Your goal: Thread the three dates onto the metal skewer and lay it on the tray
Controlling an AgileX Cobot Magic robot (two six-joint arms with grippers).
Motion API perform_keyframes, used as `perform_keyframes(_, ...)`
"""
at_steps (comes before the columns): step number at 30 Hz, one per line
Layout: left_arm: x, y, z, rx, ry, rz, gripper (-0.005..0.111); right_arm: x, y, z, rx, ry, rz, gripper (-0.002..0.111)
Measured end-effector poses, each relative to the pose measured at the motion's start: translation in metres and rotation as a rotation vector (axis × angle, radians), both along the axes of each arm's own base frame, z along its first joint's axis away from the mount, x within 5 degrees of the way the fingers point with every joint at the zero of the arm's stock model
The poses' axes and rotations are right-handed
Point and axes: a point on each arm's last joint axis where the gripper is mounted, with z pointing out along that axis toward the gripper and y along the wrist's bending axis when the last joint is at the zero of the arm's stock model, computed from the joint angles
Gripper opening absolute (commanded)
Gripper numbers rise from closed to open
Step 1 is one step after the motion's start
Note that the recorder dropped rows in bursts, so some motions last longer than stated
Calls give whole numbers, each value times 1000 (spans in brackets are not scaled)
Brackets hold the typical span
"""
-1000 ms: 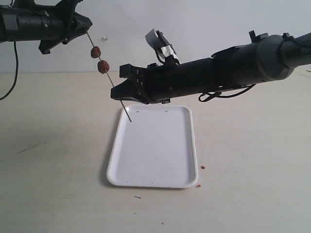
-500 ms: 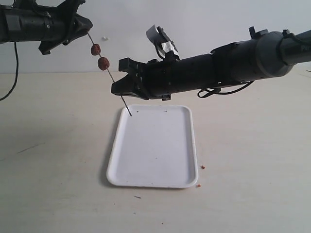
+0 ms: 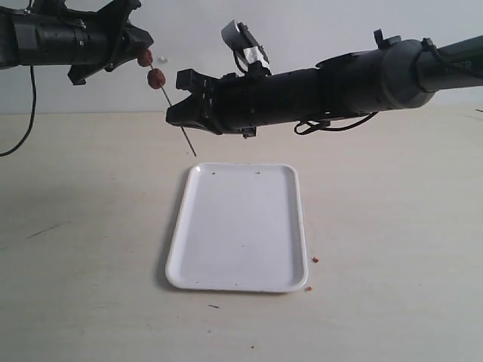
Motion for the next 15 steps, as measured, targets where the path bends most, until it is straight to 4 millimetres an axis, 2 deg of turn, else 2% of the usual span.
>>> perform_keyframes(15,-2,-2,0,12,-5,-37,27,7,1,7,3,-20,-18,0)
